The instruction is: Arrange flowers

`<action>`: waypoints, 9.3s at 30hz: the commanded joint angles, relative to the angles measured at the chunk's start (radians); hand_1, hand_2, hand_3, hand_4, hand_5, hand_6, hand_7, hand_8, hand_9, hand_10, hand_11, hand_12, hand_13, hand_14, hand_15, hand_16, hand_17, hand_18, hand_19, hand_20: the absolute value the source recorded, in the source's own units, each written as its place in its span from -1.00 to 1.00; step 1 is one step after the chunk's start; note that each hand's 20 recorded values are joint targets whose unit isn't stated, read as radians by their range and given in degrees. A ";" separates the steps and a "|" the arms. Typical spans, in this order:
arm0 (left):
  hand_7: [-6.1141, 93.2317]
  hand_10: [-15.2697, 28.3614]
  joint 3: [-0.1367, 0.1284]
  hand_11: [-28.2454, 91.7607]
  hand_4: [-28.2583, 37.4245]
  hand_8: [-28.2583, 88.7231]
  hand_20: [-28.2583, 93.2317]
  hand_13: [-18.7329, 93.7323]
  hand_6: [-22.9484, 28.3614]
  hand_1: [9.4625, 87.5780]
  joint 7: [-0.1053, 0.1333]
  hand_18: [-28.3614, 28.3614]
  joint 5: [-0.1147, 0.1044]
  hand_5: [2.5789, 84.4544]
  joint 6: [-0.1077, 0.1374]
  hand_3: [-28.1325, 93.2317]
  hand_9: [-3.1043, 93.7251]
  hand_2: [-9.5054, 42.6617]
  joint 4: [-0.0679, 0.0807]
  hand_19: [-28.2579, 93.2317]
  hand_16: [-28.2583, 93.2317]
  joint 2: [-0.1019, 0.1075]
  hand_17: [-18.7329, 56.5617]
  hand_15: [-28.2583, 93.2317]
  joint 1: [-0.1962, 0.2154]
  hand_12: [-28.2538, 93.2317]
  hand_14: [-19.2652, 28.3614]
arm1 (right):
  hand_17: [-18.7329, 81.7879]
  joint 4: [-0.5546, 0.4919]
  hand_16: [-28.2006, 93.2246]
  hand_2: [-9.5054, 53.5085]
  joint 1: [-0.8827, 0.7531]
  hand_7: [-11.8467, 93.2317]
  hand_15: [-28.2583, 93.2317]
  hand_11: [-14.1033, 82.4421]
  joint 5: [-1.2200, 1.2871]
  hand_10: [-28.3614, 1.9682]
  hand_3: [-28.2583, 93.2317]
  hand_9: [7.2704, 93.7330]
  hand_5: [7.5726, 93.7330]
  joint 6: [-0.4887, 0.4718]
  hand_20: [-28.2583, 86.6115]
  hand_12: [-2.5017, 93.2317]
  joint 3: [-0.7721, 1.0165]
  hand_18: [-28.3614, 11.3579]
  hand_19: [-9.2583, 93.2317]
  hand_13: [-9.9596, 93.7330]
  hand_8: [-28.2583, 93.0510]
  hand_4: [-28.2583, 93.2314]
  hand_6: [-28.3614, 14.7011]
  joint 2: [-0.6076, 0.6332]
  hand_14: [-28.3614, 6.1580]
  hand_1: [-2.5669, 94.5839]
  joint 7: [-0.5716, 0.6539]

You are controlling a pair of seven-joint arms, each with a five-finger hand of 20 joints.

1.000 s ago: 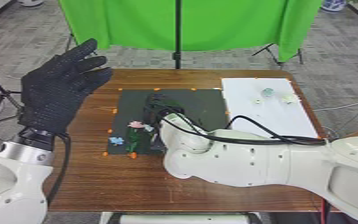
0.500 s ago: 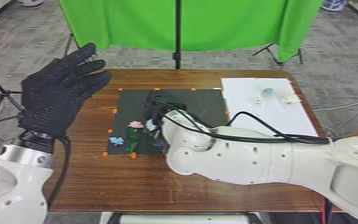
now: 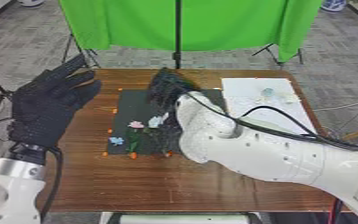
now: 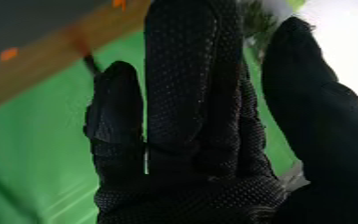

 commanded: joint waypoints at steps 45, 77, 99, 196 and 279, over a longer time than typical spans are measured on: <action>-0.61 0.71 0.033 -0.01 -0.80 -0.66 -0.73 -0.23 0.36 -0.67 0.000 1.00 -0.005 -0.11 0.001 0.75 -0.29 -0.34 0.006 0.67 -0.72 -0.019 -0.68 0.39 -0.008 -0.35 1.00 | 0.31 0.305 -0.28 -1.00 0.067 -0.50 0.27 -0.36 -0.148 0.15 0.68 0.68 0.38 -0.146 -0.51 -0.66 -0.194 -0.46 1.00 0.77 -0.75 -1.00 0.51 0.246 0.30 -0.10 0.255; -0.61 0.71 0.018 -0.01 -0.80 -0.66 -0.74 -0.23 0.36 -0.67 -0.007 1.00 0.008 -0.11 -0.023 0.74 -0.29 -0.34 0.004 0.67 -0.72 -0.002 -0.68 0.39 -0.034 -0.35 1.00 | 0.38 0.067 -0.19 -1.00 0.128 -0.48 0.25 -0.41 -0.301 0.48 0.57 1.00 0.87 0.104 -0.29 -0.44 -0.296 -0.35 1.00 0.93 -0.48 -1.00 0.50 0.078 0.52 0.16 0.077; -0.61 0.71 0.028 -0.01 -0.80 -0.66 -0.75 -0.23 0.36 -0.67 -0.001 1.00 -0.002 -0.11 -0.051 0.74 -0.29 -0.34 0.024 0.67 -0.72 0.028 -0.67 0.39 -0.056 -0.35 1.00 | 0.35 0.080 -0.19 -1.00 0.133 -0.49 0.28 -0.36 -0.273 0.41 0.58 1.00 0.80 0.074 -0.26 -0.44 -0.424 -0.38 1.00 0.90 -0.51 -1.00 0.51 -0.012 0.49 0.13 0.090; -0.61 0.71 0.030 0.00 -0.80 -0.66 -0.77 -0.23 0.36 -0.67 -0.016 1.00 0.002 -0.10 0.026 0.75 -0.28 -0.33 -0.005 0.68 -0.72 -0.038 -0.67 0.39 0.019 -0.35 1.00 | 0.43 0.285 -0.26 -1.00 0.010 -0.55 0.23 -0.26 -0.014 -0.01 0.70 0.72 -0.14 -0.154 -0.59 -0.64 -0.048 -0.41 1.00 0.86 -0.72 -1.00 0.30 0.424 0.36 -0.09 0.307; -0.61 0.72 0.024 0.00 -0.81 -0.66 -0.76 -0.23 0.36 -0.67 -0.024 1.00 0.010 -0.10 0.013 0.75 -0.27 -0.33 -0.008 0.68 -0.72 -0.052 -0.67 0.39 0.024 -0.35 1.00 | 0.35 0.061 -0.10 -1.00 0.121 -0.43 0.09 -0.46 -0.237 0.57 0.61 1.00 0.87 0.028 -0.36 -0.44 -0.161 -0.35 1.00 1.00 -0.46 -1.00 0.48 0.337 0.58 0.25 0.111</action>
